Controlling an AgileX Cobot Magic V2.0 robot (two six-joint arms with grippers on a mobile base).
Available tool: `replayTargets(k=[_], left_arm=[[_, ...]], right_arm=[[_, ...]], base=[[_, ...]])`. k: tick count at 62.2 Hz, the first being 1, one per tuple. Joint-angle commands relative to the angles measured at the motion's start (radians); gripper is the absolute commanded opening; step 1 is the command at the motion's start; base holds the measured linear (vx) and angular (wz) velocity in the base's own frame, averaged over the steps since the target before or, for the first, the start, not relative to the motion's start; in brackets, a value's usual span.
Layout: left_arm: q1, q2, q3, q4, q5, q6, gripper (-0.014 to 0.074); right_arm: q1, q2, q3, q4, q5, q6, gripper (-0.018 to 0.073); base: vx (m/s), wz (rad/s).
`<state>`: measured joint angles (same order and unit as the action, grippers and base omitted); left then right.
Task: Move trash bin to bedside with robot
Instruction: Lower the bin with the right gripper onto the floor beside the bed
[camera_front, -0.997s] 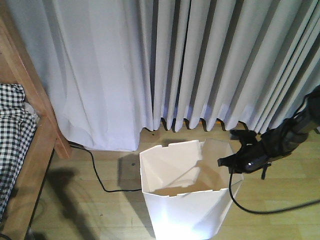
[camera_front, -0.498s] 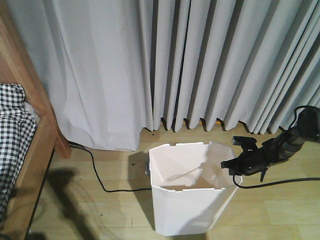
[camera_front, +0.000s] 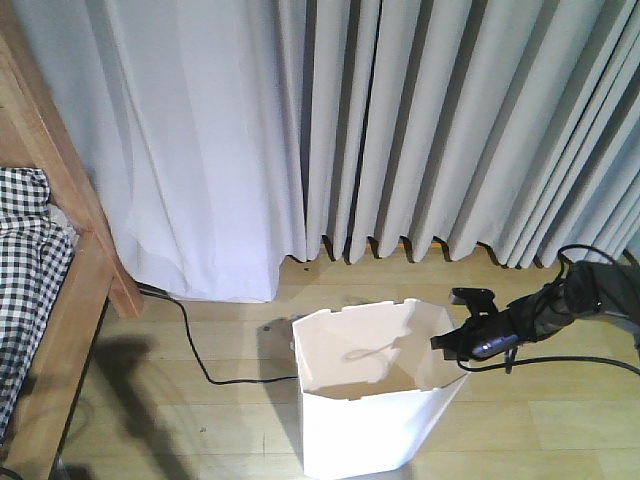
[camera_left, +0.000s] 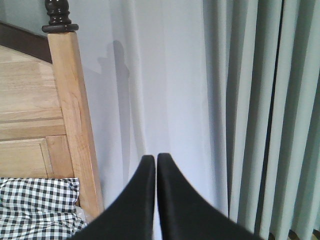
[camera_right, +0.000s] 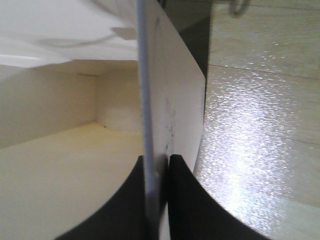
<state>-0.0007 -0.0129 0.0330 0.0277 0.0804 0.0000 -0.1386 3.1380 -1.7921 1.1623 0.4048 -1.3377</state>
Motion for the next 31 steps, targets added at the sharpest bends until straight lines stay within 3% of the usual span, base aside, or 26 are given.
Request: replayTargets(k=[1, 31], left_arm=[[-0.006, -0.015, 0.012, -0.009, -0.074, -0.014, -0.0006], [-0.006, -0.015, 0.012, -0.009, -0.074, -0.014, -0.0006]], right_arm=[[-0.002, -0.059, -0.033, 0.054, 0.149, 0.026, 0.0001], [-0.002, -0.013, -0.032, 0.063, 0.126, 0.080, 0.0023]], base=[[0.00, 0.00], [0.00, 0.00]])
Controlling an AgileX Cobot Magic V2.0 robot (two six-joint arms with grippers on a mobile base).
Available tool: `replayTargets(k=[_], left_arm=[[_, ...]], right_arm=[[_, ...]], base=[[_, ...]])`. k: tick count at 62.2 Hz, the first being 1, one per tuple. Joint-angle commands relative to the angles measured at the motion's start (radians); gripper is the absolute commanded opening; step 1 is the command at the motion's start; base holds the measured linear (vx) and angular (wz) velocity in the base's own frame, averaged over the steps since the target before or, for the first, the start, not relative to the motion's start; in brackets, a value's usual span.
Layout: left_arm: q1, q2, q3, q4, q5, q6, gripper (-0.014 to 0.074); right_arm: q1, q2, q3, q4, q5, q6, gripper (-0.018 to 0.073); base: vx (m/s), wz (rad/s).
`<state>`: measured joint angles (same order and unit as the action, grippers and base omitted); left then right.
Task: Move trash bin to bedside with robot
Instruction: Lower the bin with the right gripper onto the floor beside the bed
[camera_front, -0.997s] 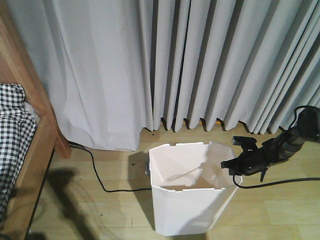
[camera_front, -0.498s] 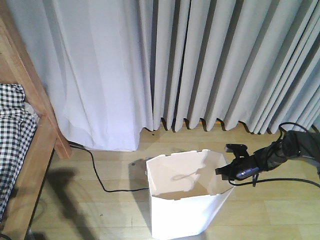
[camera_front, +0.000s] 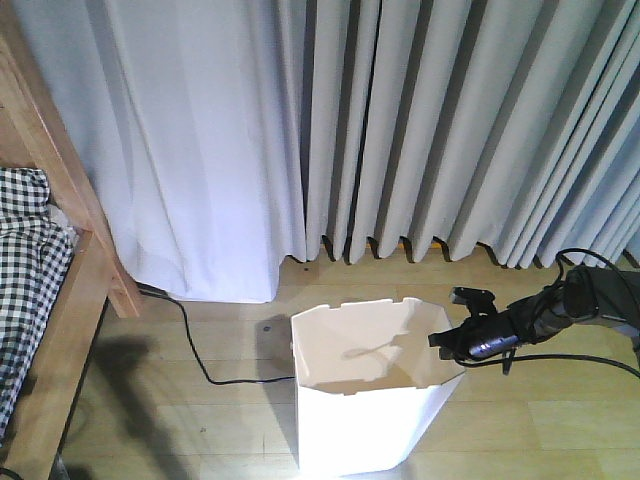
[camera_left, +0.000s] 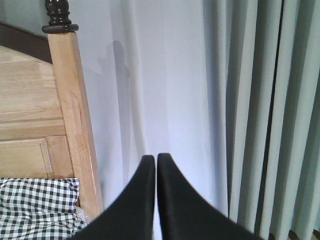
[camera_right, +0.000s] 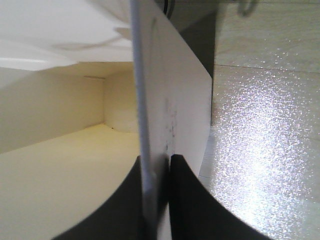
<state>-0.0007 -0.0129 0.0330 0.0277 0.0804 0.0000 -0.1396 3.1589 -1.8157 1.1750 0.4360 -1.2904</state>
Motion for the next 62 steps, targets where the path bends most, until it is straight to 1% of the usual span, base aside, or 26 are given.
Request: replayTargets(k=[1, 13, 26, 34, 45, 51, 57, 62], left_arm=[[-0.006, -0.015, 0.012, -0.009, -0.074, -0.014, -0.0006], [-0.006, -0.015, 0.012, -0.009, -0.074, -0.014, -0.0006], [-0.006, -0.015, 0.012, -0.009, -0.074, -0.014, -0.0006], [-0.006, -0.015, 0.012, -0.009, -0.074, -0.014, -0.0006], [-0.006, -0.015, 0.012, -0.009, -0.074, -0.014, -0.0006], [-0.006, -0.015, 0.012, -0.009, -0.074, -0.014, -0.0006], [-0.006, -0.015, 0.012, -0.009, -0.074, -0.014, -0.0006], [-0.006, -0.015, 0.012, -0.009, -0.074, -0.014, -0.0006]], right_arm=[[-0.001, -0.034, -0.008, 0.050, 0.095, 0.035, 0.0025], [-0.001, -0.034, -0.008, 0.047, 0.095, 0.049, 0.0076], [-0.001, -0.034, -0.008, 0.038, 0.095, 0.050, 0.0169], [-0.001, -0.034, -0.008, 0.038, 0.092, 0.054, 0.0258], [-0.001, -0.034, -0.008, 0.031, 0.077, 0.065, 0.0420], [-0.001, -0.034, -0.008, 0.031, 0.067, 0.058, 0.0489], [-0.001, -0.034, -0.007, 0.039, 0.067, 0.058, 0.0512], [-0.001, -0.033, -0.007, 0.034, 0.106, 0.058, 0.0512]], base=[[0.00, 0.00], [0.00, 0.00], [0.00, 0.00], [0.00, 0.00], [0.00, 0.00], [0.00, 0.00], [0.00, 0.00], [0.00, 0.00]])
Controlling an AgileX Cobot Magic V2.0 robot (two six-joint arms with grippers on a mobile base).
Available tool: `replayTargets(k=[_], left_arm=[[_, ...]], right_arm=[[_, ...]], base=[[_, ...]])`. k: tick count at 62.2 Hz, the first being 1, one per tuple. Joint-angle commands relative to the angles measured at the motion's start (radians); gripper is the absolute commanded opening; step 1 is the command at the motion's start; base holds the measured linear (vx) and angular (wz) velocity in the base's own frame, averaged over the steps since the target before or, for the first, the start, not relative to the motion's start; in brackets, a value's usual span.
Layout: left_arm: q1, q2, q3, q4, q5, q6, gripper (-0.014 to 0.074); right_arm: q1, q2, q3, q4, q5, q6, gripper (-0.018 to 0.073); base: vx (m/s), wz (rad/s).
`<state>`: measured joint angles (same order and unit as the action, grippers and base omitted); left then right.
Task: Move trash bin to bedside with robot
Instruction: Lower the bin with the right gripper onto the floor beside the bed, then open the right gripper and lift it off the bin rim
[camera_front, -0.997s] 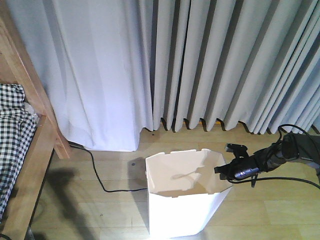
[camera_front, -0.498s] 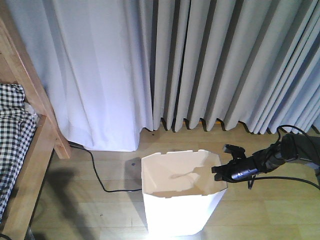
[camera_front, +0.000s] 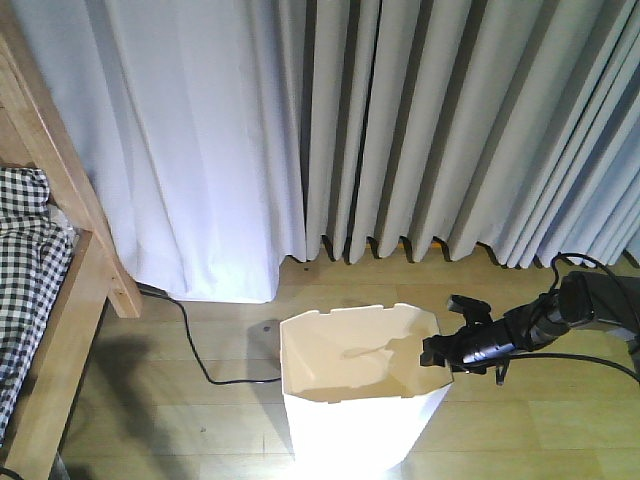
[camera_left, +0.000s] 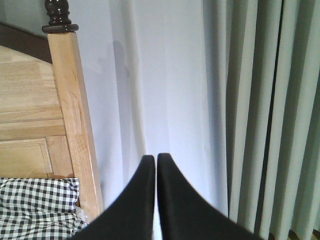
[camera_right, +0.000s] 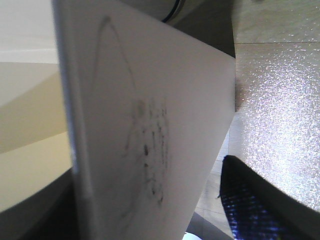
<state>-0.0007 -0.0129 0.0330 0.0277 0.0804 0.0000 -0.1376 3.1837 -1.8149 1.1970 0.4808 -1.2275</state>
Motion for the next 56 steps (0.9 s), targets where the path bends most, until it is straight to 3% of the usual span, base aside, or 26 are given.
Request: replayTargets(k=[1, 17, 23, 26, 34, 48, 56], left_arm=[[-0.006, -0.015, 0.012, -0.009, -0.074, -0.014, -0.0006], [-0.006, -0.015, 0.012, -0.009, -0.074, -0.014, -0.0006], [-0.006, -0.015, 0.012, -0.009, -0.074, -0.014, -0.0006], [-0.006, -0.015, 0.012, -0.009, -0.074, -0.014, -0.0006], [-0.006, -0.015, 0.012, -0.009, -0.074, -0.014, -0.0006], [-0.006, -0.015, 0.012, -0.009, -0.074, -0.014, -0.0006], [-0.006, -0.015, 0.012, -0.009, -0.074, -0.014, -0.0006]], right_arm=[[-0.003, -0.057, -0.008, 0.012, 0.068, -0.005, 0.0512], [-0.002, -0.151, 0.049, -0.024, 0.042, -0.064, 0.0512], [-0.001, -0.234, 0.165, 0.036, -0.085, -0.085, 0.0512], [-0.001, -0.278, 0.236, 0.072, -0.128, -0.146, 0.0512], [-0.001, -0.416, 0.398, 0.168, -0.114, -0.346, 0.0512], [-0.002, -0.711, 0.654, 0.437, -0.180, -0.572, 0.0512], [-0.002, -0.902, 0.780, 0.446, -0.177, -0.626, 0.0512]], base=[[0.00, 0.00], [0.00, 0.00], [0.00, 0.00], [0.00, 0.00], [0.00, 0.00], [0.00, 0.00], [0.00, 0.00]])
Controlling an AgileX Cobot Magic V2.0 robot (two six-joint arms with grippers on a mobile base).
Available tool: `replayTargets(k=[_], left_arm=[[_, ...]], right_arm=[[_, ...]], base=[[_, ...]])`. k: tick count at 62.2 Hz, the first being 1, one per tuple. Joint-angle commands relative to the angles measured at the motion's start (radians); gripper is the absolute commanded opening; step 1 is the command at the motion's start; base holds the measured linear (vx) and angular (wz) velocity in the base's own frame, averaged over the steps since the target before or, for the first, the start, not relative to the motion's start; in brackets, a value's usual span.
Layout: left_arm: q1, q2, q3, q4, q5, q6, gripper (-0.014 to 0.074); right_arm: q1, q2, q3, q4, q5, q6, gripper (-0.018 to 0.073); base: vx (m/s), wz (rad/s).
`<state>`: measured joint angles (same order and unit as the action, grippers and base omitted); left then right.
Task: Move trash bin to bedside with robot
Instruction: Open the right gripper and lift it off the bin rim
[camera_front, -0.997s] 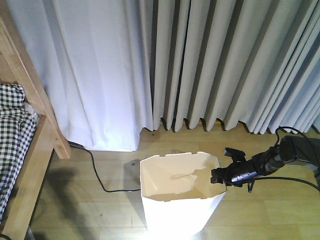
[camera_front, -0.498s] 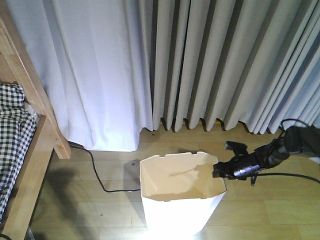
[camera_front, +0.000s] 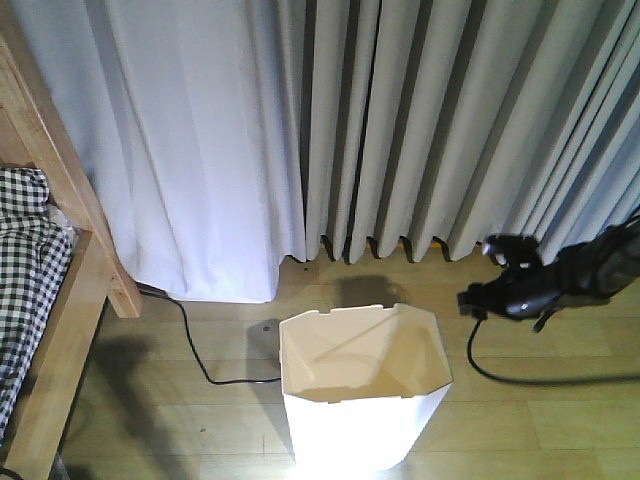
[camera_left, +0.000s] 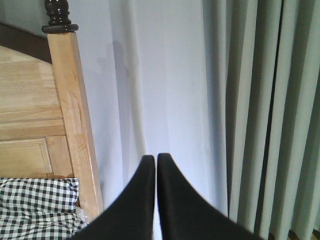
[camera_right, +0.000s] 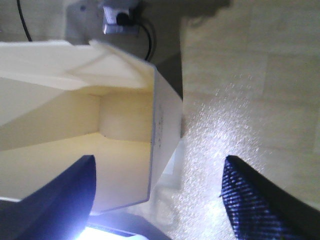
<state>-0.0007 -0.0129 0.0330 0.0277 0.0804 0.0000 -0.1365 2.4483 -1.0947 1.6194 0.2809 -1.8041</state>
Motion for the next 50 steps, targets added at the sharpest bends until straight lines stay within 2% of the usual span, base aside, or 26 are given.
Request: replayTargets(k=[1, 14, 28, 35, 50], left_arm=[[-0.006, -0.015, 0.012, -0.009, -0.074, -0.014, -0.0006], [-0.006, -0.015, 0.012, -0.009, -0.074, -0.014, -0.0006], [-0.006, -0.015, 0.012, -0.009, -0.074, -0.014, -0.0006], [-0.006, -0.015, 0.012, -0.009, -0.074, -0.014, -0.0006], [-0.006, -0.015, 0.012, -0.009, -0.074, -0.014, -0.0006]], right_arm=[[-0.004, -0.199, 0.079, 0.021, 0.017, -0.051, 0.0512], [-0.004, -0.567, 0.261, 0.005, -0.043, -0.051, 0.0512], [-0.004, -0.925, 0.382, 0.018, -0.121, -0.033, 0.0512], [-0.004, -1.119, 0.451, 0.052, -0.191, 0.024, 0.0512], [-0.004, -1.531, 0.609, 0.130, -0.356, 0.021, 0.0512]], base=[[0.00, 0.00], [0.00, 0.00], [0.00, 0.00], [0.00, 0.00], [0.00, 0.00]])
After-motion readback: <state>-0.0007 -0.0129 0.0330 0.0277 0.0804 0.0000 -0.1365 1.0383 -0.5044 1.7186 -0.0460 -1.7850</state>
